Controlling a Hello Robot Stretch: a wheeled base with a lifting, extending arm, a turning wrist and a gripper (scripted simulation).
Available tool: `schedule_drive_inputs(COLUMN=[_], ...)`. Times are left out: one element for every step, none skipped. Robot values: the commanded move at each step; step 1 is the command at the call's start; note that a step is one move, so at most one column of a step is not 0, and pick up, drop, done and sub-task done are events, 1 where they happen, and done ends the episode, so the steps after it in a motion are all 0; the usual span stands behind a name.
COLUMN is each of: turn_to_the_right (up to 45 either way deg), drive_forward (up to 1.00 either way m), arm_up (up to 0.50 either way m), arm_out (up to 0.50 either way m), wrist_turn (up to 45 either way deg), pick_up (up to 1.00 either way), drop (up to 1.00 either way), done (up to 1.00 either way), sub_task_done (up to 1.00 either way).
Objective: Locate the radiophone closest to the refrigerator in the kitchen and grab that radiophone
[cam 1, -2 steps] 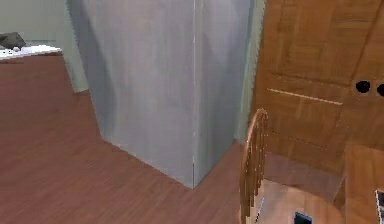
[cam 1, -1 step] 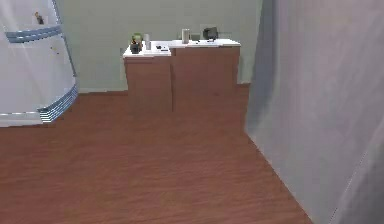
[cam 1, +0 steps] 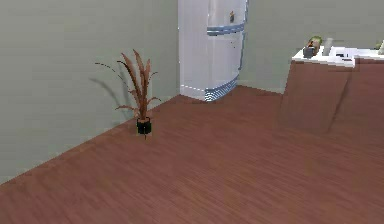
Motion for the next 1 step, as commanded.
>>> schedule_drive_inputs(turn_to_the_right=[-3.0], drive_forward=[0.00], arm_up=[0.00], arm_out=[0.00], wrist_turn=[0.0], pick_up=[0.00], drop=[0.00], done=[0.00], sub_task_done=[0.00])
